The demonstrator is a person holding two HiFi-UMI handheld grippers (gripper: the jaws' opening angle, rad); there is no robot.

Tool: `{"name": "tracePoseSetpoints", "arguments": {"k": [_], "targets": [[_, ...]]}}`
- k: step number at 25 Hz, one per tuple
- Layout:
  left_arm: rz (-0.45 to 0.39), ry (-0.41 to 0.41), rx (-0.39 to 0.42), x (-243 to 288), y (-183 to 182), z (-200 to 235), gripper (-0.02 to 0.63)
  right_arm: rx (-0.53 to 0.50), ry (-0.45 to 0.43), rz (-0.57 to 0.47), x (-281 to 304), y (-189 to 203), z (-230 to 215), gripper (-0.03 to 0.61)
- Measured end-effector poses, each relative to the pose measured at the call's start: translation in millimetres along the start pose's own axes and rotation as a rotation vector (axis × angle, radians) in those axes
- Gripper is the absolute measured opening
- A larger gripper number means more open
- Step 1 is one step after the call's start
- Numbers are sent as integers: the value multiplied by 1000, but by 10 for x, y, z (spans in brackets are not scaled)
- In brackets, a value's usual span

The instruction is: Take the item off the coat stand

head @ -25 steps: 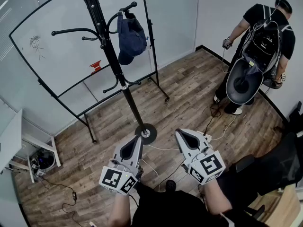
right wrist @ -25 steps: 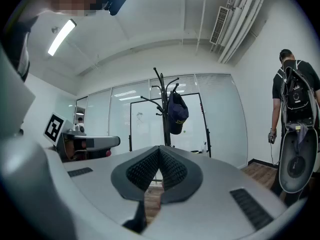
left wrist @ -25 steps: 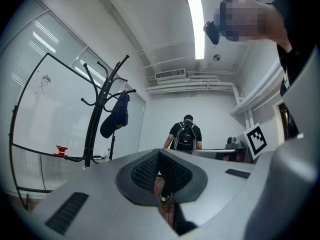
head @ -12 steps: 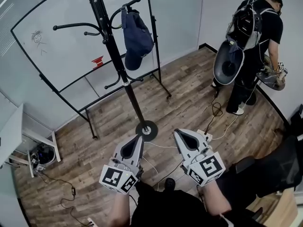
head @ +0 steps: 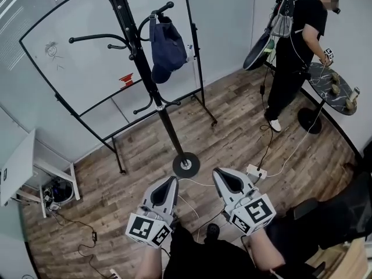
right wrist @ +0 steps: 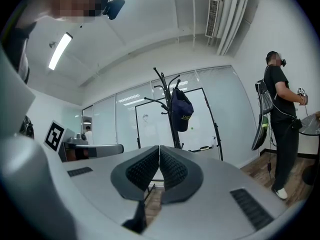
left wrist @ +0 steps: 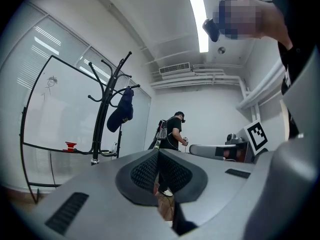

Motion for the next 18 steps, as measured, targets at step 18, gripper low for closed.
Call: {"name": "tracePoseSetpoints", "arguments": {"k": [18], "targets": [[3,-15,-20,379,94,888,14,-16,29,50,932,-64,-169,31]]}}
Point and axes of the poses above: the fingertips, and each gripper's own axes: x forward along the fingers, z to its left, y out of its underside, the point moved 9 cm from there along -x, backward along the fingers, and after that the axes turned 6 degrees about x, right-handed, at the moved point
